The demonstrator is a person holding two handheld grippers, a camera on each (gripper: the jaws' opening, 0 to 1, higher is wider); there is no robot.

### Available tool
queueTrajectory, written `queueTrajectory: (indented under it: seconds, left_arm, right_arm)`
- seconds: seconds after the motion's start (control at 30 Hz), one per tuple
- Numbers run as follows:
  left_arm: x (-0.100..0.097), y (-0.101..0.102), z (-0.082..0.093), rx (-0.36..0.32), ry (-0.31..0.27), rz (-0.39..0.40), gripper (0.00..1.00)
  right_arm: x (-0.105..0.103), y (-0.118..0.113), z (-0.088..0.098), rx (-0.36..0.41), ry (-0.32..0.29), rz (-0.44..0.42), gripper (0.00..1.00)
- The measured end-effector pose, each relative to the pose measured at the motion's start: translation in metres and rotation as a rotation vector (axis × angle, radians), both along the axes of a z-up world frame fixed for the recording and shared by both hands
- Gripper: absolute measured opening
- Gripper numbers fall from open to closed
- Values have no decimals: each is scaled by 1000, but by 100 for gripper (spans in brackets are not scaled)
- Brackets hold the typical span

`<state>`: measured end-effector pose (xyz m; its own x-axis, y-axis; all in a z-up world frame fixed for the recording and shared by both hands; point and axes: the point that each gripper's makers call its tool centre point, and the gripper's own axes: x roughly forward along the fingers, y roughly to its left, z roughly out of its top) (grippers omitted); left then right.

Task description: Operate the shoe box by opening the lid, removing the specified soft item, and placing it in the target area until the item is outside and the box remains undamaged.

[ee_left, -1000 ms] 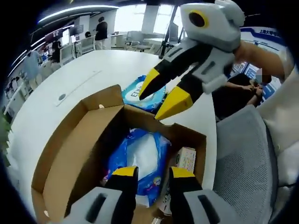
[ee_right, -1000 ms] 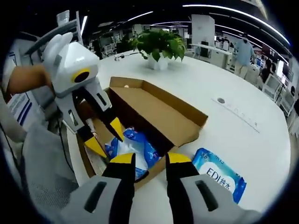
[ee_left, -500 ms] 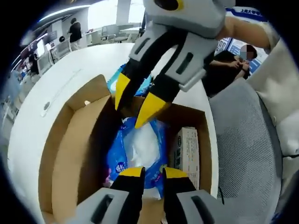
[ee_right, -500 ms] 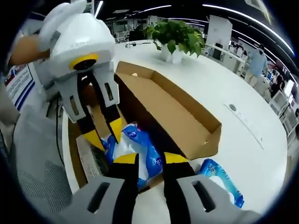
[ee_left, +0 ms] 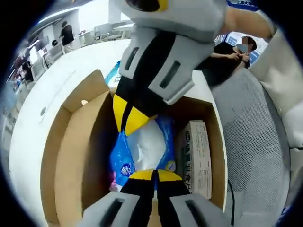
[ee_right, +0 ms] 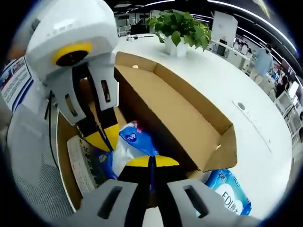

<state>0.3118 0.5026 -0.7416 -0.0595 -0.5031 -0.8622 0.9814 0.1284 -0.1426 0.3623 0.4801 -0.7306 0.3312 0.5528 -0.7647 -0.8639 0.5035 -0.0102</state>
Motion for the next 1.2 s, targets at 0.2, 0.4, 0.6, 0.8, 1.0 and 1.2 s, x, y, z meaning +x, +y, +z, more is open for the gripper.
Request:
queueTrajectory:
  seconds: [0.2, 0.4, 0.6, 0.8, 1.0, 1.2]
  left_arm:
    - [-2, 3, 6, -13, -3, 21, 0]
    - [-4, 7, 14, -13, -19, 33, 0]
    - [-5, 11, 24, -18, -35, 54, 0]
    - [-5, 14, 37, -21, -55, 69, 0]
    - [-7, 18, 54, -24, -66, 85, 0]
    - [-7, 22, 75, -36, -78, 119, 0]
  right_arm:
    - [-2, -1, 3, 10, 6, 8, 0]
    - [-6, -1, 7, 17, 7, 14, 0]
    - [-7, 1, 17, 46, 0, 9, 0]
    - [-8, 4, 29, 62, -15, 18, 0]
    - [-9, 9, 46, 87, -34, 32, 0]
    - [-10, 10, 66, 107, -54, 48, 0]
